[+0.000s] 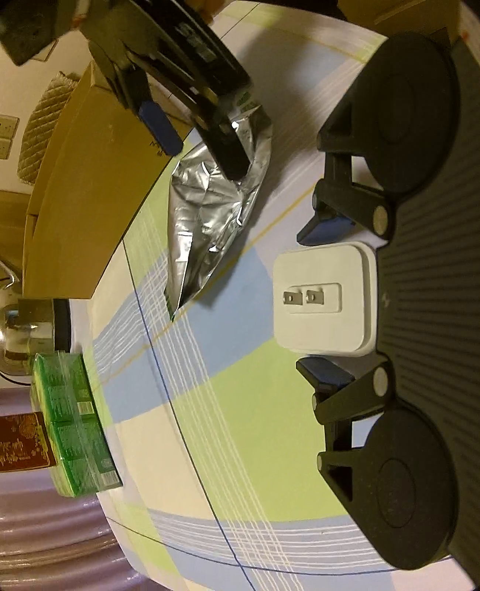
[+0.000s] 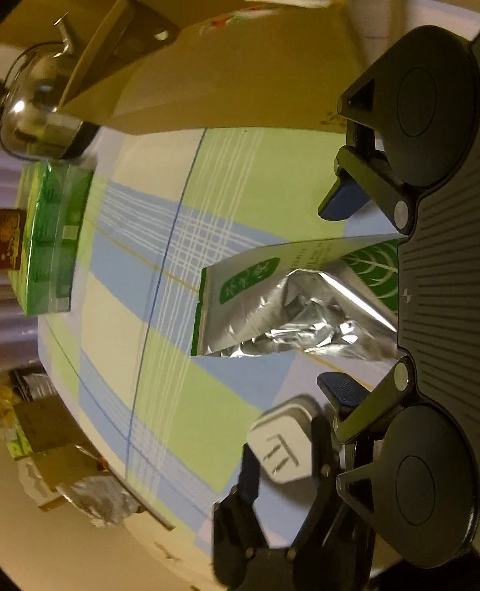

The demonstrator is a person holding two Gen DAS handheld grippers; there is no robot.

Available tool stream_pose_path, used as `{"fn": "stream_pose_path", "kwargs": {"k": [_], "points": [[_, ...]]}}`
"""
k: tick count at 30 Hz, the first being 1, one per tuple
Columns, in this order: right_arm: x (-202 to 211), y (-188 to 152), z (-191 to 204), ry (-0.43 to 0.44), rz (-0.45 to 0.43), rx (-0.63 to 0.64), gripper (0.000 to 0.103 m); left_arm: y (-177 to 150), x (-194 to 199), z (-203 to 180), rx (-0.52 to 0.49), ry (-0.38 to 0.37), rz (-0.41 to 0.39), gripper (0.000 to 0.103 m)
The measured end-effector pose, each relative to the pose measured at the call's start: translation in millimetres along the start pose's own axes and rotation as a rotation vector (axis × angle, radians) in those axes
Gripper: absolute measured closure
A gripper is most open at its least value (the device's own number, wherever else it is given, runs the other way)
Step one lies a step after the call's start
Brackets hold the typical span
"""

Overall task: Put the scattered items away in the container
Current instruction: 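Grasp the white plug with the left tool while the right tool grasps the silver foil bag, then lift and carry the plug and foil bag over the cardboard box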

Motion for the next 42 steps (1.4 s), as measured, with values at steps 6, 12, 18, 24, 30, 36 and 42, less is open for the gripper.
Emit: {"fn": "stream_pose_path", "kwargs": {"k": [6, 12, 18, 24, 30, 36, 42], "points": [[-22, 3, 1, -0.003, 0.004, 0.048, 0.016, 0, -2, -3, -0.010, 0.011, 0.031, 0.035], [-35, 1, -1, 0.004, 0.014, 0.069, 0.017, -1, -4, -2, 0.078, 0.037, 0.072, 0.037], [-33, -1, -2, 0.002, 0.001, 0.078, 0.030, 1, -2, -6, 0.134, 0.065, 0.078, 0.043], [-23, -3, -2, -0.011, -0.027, 0.058, 0.054, -2, 3, -13, 0.165, 0.073, 0.077, 0.043], [-3, -17, 1, 0.000, -0.043, 0.016, 0.056, -8, 15, -18, 0.210, 0.075, 0.064, 0.043], [20, -30, 0, 0.003, -0.054, -0.036, 0.056, -9, 26, -30, 0.210, 0.070, 0.059, 0.043], [40, -44, 0, -0.001, -0.071, -0.048, 0.056, -7, 38, -39, 0.194, 0.084, 0.054, 0.043]]}}
Point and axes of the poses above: each gripper's, at about its wrist camera, not at the fingertips, and x roughly against the way its jaws point, z to its left, y to its top, the point moved 2 cm from there along -x, roughly the way its jaws point, and after that the axes turned 11 degrees about -x, right-handed, at the moved point
